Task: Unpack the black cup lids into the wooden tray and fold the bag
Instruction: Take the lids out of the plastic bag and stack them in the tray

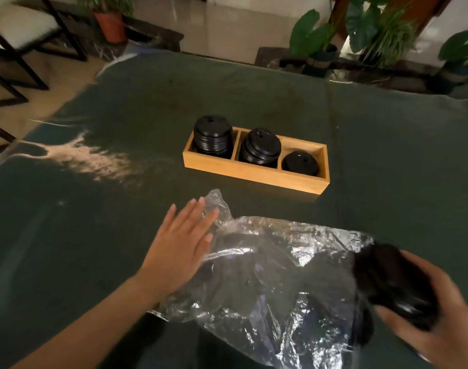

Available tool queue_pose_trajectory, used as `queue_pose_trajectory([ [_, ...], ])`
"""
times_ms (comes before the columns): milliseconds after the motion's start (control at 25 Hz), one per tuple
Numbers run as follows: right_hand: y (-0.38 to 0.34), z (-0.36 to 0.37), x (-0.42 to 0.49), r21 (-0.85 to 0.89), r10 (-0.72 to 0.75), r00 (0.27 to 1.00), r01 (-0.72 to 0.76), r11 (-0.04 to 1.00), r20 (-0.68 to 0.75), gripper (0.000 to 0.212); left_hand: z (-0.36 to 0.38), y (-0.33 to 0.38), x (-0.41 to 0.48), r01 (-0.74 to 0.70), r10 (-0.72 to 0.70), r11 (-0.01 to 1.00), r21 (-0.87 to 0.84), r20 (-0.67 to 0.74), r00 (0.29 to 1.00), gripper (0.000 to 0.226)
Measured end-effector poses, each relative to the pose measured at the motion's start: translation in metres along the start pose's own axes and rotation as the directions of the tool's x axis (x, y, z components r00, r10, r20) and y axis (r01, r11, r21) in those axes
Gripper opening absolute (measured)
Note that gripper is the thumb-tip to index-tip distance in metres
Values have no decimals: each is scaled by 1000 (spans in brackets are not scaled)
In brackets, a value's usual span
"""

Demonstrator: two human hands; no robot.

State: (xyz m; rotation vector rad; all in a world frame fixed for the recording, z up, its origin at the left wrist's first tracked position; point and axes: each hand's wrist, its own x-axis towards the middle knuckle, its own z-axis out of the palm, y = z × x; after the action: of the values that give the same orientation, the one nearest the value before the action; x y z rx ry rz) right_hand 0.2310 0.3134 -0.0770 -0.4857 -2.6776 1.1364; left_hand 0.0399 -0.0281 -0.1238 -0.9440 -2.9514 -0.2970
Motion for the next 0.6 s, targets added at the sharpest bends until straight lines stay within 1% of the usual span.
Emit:
queue_pose_trajectory([
  [80,9,-19,19,13,27,999,-26,1000,-40,94,22,12,-8,0,-6,997,79,67,998,57],
  [120,8,-25,30,-20,19,997,-20,1000,-73,94,32,14,-10,15,-26,994,108,94,995,61],
  [240,-12,-25,72,-49,-43,978,34,998,-206,88,49,14,-12,54,-68,985,162,85,994,65],
  [320,-24,-12,108,-51,-76,968,66,997,-241,81,51,15,-11,59,-71,988,142,82,994,64],
  [400,-32,6,148,-37,-80,968,73,997,-238,79,52,16,-11,66,-76,990,121,84,994,62],
  [480,-38,27,182,-43,-75,978,68,997,-193,80,51,16,-10,74,-84,990,119,79,993,62],
  [600,-43,59,220,-105,-78,991,67,992,-107,82,49,18,-8,75,-87,987,143,75,993,63],
])
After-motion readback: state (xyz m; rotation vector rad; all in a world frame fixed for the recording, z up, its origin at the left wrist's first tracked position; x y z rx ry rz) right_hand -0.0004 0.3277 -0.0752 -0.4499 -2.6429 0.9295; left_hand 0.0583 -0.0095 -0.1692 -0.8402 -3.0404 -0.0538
